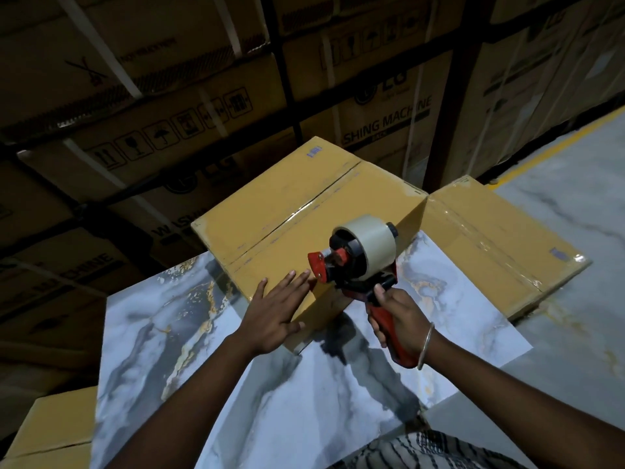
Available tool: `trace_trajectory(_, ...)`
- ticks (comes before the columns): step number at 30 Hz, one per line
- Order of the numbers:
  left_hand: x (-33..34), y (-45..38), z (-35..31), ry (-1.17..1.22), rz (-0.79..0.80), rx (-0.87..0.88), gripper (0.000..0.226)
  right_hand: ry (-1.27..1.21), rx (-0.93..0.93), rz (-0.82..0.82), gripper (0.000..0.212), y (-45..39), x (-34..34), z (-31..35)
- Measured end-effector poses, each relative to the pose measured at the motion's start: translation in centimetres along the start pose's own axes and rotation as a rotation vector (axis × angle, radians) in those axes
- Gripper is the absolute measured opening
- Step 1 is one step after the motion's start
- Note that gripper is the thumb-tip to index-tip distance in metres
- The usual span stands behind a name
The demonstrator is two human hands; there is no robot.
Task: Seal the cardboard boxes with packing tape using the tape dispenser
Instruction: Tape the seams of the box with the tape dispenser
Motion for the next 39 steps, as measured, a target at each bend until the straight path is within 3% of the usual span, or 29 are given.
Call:
trace_trajectory(3,0.7,3.1,-0.1,0.018,-0.026,0.022,0.077,0.028,-0.022,0.075,0.111,-1.5,1.6,0.8)
trace_trajectory(9,0.8,9.3,-0.6,0.152,-0.061,-0.065,0.063,0.061,0.063,0.186,0.071,-3.7,5.1,0.6)
trace_trajectory(11,1.5,10.9,-0.6,0.261,-0.107,-0.164,0.056,0.066,0.091,0.197,0.073,-4.2,6.2,0.2)
trace_trajectory(14,3.2,12.8,-1.6,0.475,-0.282,-0.375,0.053,0.088,0.100,0.214,0.081,-5.0,7.7,-0.4)
trace_trajectory(20,5.9,11.9,-4.5,1.029,-0.826,-0.896,0.057,0.116,0.124,0.249,0.076,-6.2,8.9,-0.9)
trace_trajectory(23,5.4,10.8,-5.3,1.427,-0.927,-0.940,0.052,0.109,0.142,0.254,0.085,-6.2,8.7,-1.1)
trace_trajectory(25,5.7,10.7,-5.3,1.562,-0.922,-0.941,0.053,0.100,0.143,0.247,0.088,-6.1,8.6,-1.2)
trace_trajectory(29,7.2,11.2,-3.8,1.781,-0.753,-0.987,0.059,0.093,0.146,0.240,0.090,-6.1,8.7,-1.3)
trace_trajectory(32,6.8,11.4,-2.9,1.842,-0.674,-1.023,0.049,0.120,0.139,0.240,0.087,-6.0,8.9,-1.3)
trace_trajectory(36,3.9,11.5,-1.1,1.660,-0.625,-1.091,0.051,0.149,0.133,0.239,0.084,-5.9,9.1,-1.3)
trace_trajectory(39,3.4,10.8,0.0,1.243,-0.377,-1.093,0.064,0.182,0.135,0.243,0.085,-5.7,9.3,-1.1)
Point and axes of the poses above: each hand's wrist, its own y-axis away from the middle knuckle, its own x-axis out of the palm, z = x × y, the point moved 1 cm from there along -y, towards the middle knuckle, and after that the axes turned 12 degrees about -y, right-handed, at the moved point
